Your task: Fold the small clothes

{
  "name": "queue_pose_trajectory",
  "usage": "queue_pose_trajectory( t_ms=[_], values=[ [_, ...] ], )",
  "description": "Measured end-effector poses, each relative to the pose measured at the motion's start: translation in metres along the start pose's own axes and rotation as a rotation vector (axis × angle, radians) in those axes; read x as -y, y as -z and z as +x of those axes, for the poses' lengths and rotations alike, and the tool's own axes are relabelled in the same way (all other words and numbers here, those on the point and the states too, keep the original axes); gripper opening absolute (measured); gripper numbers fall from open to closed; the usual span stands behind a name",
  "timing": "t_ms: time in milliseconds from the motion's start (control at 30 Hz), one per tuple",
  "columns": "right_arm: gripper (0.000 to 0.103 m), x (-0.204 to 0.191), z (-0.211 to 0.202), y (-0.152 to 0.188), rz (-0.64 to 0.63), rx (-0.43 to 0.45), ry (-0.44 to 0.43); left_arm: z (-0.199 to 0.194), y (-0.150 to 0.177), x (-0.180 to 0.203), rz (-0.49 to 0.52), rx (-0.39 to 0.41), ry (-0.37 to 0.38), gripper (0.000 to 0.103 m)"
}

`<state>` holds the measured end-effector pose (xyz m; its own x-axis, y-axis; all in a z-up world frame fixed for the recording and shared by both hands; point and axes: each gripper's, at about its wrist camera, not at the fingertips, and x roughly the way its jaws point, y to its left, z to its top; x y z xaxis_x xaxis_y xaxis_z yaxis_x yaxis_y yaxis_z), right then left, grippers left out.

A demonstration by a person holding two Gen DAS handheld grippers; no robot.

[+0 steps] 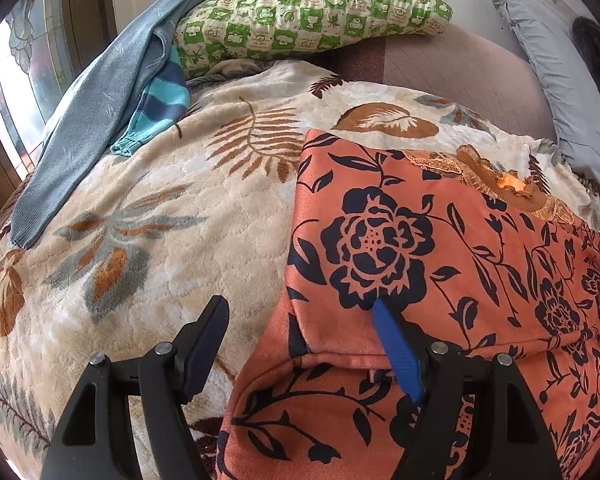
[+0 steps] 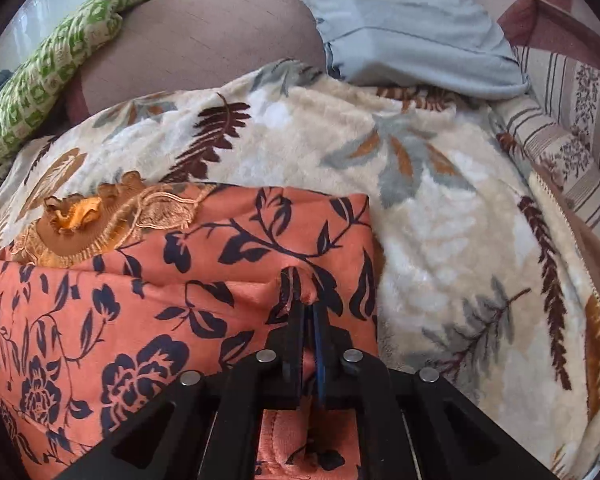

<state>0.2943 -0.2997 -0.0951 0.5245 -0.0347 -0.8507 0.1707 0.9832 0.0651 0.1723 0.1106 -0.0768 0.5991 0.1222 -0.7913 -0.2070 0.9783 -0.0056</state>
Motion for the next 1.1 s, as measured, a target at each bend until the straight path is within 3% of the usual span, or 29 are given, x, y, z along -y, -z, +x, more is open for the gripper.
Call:
queue_pose_trajectory(
  t_ms=[67, 167, 233, 300, 333, 400, 467, 567, 600, 667, 700, 733, 833, 933, 1100],
  values=[
    [0.015, 0.008, -0.012, -0.001, 0.062, 0.041, -0.018, -0.001, -0.001, -0.001, -0.009, 0.005, -0.002, 0.075],
    [0.016, 0.002, -0.043, -0.002, 0.060, 0.120, -0.088, -0.008, -0.003, -0.001, -0.015, 0.041, 0.002, 0.075],
    [0.016, -0.006, -0.058, 0.005, 0.037, 0.127, -0.169, -0.009, -0.004, 0.001, -0.002, 0.055, 0.000, 0.075],
    [0.016, -0.016, -0.055, 0.018, -0.004, 0.078, -0.261, -0.002, -0.003, 0.005, 0.022, 0.019, -0.003, 0.075],
    [0.016, -0.021, -0.042, 0.025, -0.033, 0.024, -0.264, 0.006, -0.001, 0.007, 0.039, -0.015, -0.010, 0.076],
    [0.016, -0.015, -0.005, 0.033, -0.027, -0.086, -0.167, 0.008, -0.001, 0.005, 0.025, -0.008, -0.014, 0.081],
    [0.016, -0.004, -0.017, 0.028, 0.075, -0.047, -0.196, 0.003, -0.001, 0.001, 0.011, 0.006, -0.014, 0.081],
    [0.019, -0.018, -0.061, 0.028, -0.017, 0.047, -0.182, -0.008, -0.002, -0.004, -0.002, 0.043, 0.001, 0.081],
    [0.025, -0.020, -0.077, 0.031, -0.046, 0.065, -0.186, -0.016, -0.002, -0.006, -0.006, 0.057, 0.016, 0.081],
    [0.052, -0.016, -0.110, 0.042, -0.075, 0.116, -0.192, -0.039, 0.002, -0.012, -0.006, 0.094, 0.045, 0.081],
    [0.078, -0.010, -0.127, 0.049, -0.076, 0.144, -0.197, -0.053, 0.004, -0.016, -0.004, 0.109, 0.056, 0.081],
    [0.083, -0.003, -0.142, 0.059, -0.077, 0.168, -0.207, -0.068, 0.006, -0.020, -0.008, 0.123, 0.068, 0.081],
    [0.083, 0.021, -0.174, 0.088, -0.061, 0.186, -0.251, -0.118, 0.029, -0.043, -0.049, 0.154, 0.110, 0.081],
    [0.083, 0.046, -0.193, 0.120, -0.019, 0.167, -0.299, -0.153, 0.066, -0.071, -0.095, 0.127, 0.121, 0.083],
    [0.083, 0.072, -0.203, 0.165, -0.029, 0.072, -0.346, -0.169, 0.127, -0.102, -0.185, -0.065, 0.146, 0.083]
  ],
)
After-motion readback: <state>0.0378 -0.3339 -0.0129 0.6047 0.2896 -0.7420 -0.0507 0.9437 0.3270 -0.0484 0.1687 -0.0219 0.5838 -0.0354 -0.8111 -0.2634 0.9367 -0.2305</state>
